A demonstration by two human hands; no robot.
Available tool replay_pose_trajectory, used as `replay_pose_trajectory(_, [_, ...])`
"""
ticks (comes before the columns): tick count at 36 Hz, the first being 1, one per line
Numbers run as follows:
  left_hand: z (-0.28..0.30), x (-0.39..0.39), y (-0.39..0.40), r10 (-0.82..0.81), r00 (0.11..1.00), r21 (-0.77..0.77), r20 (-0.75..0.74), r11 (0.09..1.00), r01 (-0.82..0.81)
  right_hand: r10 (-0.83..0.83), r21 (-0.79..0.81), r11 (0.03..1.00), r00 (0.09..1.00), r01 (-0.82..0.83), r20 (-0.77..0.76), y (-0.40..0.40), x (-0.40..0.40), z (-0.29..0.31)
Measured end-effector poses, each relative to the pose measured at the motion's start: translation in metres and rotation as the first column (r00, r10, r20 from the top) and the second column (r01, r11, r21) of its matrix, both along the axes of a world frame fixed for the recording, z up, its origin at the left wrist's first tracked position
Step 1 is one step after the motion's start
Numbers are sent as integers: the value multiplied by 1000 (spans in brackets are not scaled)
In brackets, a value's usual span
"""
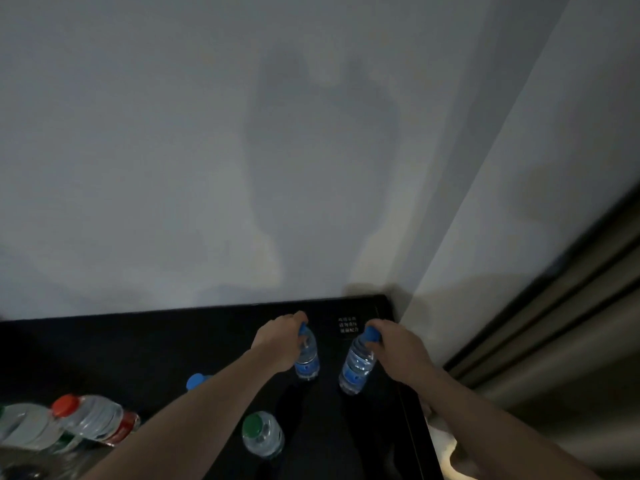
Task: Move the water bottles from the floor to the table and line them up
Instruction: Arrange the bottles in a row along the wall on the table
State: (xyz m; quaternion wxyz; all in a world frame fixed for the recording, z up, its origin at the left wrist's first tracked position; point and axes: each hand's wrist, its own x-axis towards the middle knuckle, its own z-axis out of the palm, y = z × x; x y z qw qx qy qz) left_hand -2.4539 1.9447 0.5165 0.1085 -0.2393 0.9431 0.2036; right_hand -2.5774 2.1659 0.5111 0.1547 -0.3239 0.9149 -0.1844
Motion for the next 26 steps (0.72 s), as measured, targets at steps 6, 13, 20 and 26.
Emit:
replay_pose_trajectory(6, [5, -9, -14, 13, 999, 20, 42, 1000, -14, 8, 18, 1000, 999, -7, -36, -27, -46, 14])
replay_pose_trajectory(13, [9, -24, -28, -17, 994, -11, 108, 1000, 18, -49, 33, 998, 996, 52, -76, -68, -91, 29])
replay_pose_trajectory(20, [4, -33, -37, -4, 995, 1, 95, 1000, 4, -96, 50, 994, 993, 99, -75, -104, -119, 28])
replay_pose_trajectory(26, [0, -42, -44, 4, 999, 50, 43, 999, -6, -129, 81, 988, 989, 135, -76, -118, -135, 19])
